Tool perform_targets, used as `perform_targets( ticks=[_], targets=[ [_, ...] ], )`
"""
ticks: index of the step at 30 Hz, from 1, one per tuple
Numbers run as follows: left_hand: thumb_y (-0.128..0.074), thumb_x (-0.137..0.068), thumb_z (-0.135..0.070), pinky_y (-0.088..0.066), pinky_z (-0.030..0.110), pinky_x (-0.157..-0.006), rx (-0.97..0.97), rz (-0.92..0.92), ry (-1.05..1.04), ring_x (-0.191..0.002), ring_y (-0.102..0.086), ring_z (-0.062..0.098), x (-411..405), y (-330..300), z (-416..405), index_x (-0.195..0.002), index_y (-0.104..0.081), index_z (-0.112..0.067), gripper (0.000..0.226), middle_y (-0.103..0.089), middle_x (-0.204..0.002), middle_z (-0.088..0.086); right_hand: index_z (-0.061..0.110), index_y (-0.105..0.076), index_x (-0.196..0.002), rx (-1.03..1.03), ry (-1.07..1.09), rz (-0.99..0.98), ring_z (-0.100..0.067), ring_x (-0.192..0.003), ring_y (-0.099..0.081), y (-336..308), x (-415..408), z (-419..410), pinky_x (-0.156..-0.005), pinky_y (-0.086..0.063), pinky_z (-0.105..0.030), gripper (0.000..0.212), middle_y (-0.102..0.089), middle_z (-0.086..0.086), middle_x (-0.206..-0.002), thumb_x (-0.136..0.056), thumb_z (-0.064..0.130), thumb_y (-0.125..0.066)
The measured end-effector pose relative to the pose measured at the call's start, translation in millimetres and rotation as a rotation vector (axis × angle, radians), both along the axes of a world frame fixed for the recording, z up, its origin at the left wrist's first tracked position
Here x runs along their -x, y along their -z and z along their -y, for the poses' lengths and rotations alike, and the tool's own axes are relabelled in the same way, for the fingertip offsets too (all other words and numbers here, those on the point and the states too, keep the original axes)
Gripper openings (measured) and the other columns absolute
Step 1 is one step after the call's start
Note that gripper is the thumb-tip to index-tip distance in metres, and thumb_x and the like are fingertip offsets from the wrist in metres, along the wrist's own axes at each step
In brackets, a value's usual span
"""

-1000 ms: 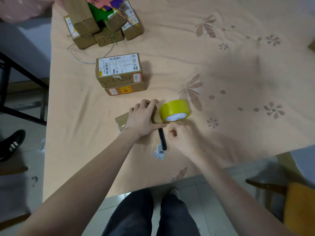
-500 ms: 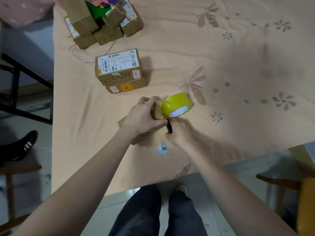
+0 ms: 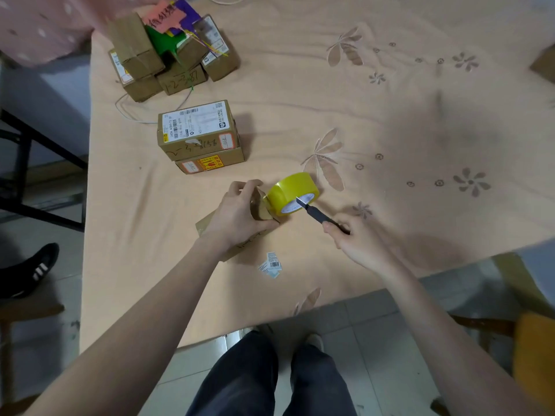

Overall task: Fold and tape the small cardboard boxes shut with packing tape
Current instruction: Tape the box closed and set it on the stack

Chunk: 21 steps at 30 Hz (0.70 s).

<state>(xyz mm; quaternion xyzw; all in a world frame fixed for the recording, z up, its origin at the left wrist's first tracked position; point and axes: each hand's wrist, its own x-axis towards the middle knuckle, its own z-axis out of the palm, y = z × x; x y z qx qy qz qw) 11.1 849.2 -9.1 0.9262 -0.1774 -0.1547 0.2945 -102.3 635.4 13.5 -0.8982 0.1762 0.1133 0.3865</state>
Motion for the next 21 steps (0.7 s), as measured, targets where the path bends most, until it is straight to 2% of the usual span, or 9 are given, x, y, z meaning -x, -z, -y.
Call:
perform_targets(
  ticks=[3, 9, 10, 12, 14, 16, 19, 21],
  targets=[
    [-0.086, -0.057, -0.045, -0.034, 0.023, -0.081, 0.007, 0.021, -0.026, -0.103, -0.052, 0.021, 2, 0, 1, -0.135, -0.035, -0.026, 0.096, -0.043, -0.111, -0.003, 0.014, -0.062, -0.085, -0.152, 0.001, -0.006, -0.015, -0.057, -0.044, 2, -1, -8, -0.056, -0.031, -0.029, 0.022, -0.050, -0.006, -0.065, -0.097, 0.027, -0.048],
    [-0.085, -0.057, -0.047, -0.035, 0.026, -0.080, 0.009, 0.022, -0.049, -0.105, -0.052, 0.023, 7, 1, 0, -0.137, -0.032, -0.025, 0.098, -0.047, -0.117, 0.002, 0.012, -0.058, -0.090, -0.281, 0.089, 0.088, -0.014, -0.054, -0.040, 5, -4, -21, -0.055, -0.031, -0.029, 0.018, -0.045, -0.002, -0.061, -0.096, 0.027, -0.051],
    [-0.085, -0.058, -0.047, -0.035, 0.026, -0.080, 0.009, 0.020, -0.051, -0.105, -0.052, 0.023, 8, 1, 0, -0.137, -0.031, -0.025, 0.098, -0.047, -0.118, 0.002, 0.015, -0.056, -0.095, -0.299, 0.102, 0.112, -0.013, -0.054, -0.042, 5, -4, -23, -0.056, -0.034, -0.027, 0.013, -0.047, 0.000, -0.064, -0.095, 0.028, -0.054],
    [-0.085, -0.058, -0.047, -0.035, 0.025, -0.080, 0.013, 0.019, -0.054, -0.105, -0.051, 0.022, 9, 1, 0, -0.136, -0.031, -0.025, 0.097, -0.047, -0.118, 0.001, 0.015, -0.051, -0.102, -0.338, 0.120, 0.140, -0.008, -0.053, -0.042, 4, -4, -26, -0.051, -0.034, -0.015, 0.019, -0.049, 0.003, -0.069, -0.091, 0.027, -0.060],
    [-0.085, -0.059, -0.045, -0.034, 0.024, -0.080, 0.021, 0.022, -0.056, -0.103, -0.051, 0.021, 10, 0, 0, -0.136, -0.031, -0.024, 0.097, -0.046, -0.115, 0.000, 0.011, -0.049, -0.100, -0.348, 0.101, 0.142, -0.006, -0.049, -0.043, 4, -6, -29, -0.047, -0.032, -0.013, 0.018, -0.052, 0.001, -0.063, -0.092, 0.023, -0.059],
    [-0.086, -0.059, -0.044, -0.034, 0.024, -0.079, 0.030, 0.028, -0.059, -0.102, -0.052, 0.022, 11, 0, 1, -0.136, -0.031, -0.023, 0.097, -0.044, -0.113, -0.002, 0.015, -0.051, -0.090, -0.345, 0.100, 0.135, -0.003, -0.043, -0.044, 5, -11, -32, -0.045, -0.031, -0.013, 0.010, -0.057, 0.001, -0.061, -0.095, 0.023, -0.053],
    [-0.085, -0.059, -0.044, -0.034, 0.024, -0.079, 0.043, 0.039, -0.064, -0.102, -0.053, 0.022, 13, 0, 1, -0.137, -0.031, -0.022, 0.097, -0.044, -0.111, -0.003, 0.026, -0.051, -0.069, -0.293, 0.115, 0.156, -0.002, -0.039, -0.042, 7, -18, -41, -0.047, -0.029, -0.018, 0.030, -0.054, 0.006, -0.056, -0.098, 0.020, -0.046],
    [-0.085, -0.059, -0.045, -0.035, 0.024, -0.079, 0.047, 0.046, -0.066, -0.102, -0.053, 0.022, 14, 0, 1, -0.137, -0.031, -0.022, 0.097, -0.047, -0.115, 0.000, 0.022, -0.055, -0.081, -0.223, 0.101, 0.176, 0.000, -0.044, -0.047, 9, -21, -49, -0.048, -0.028, -0.015, 0.019, -0.057, 0.004, -0.057, -0.098, 0.016, -0.047]
  ],
)
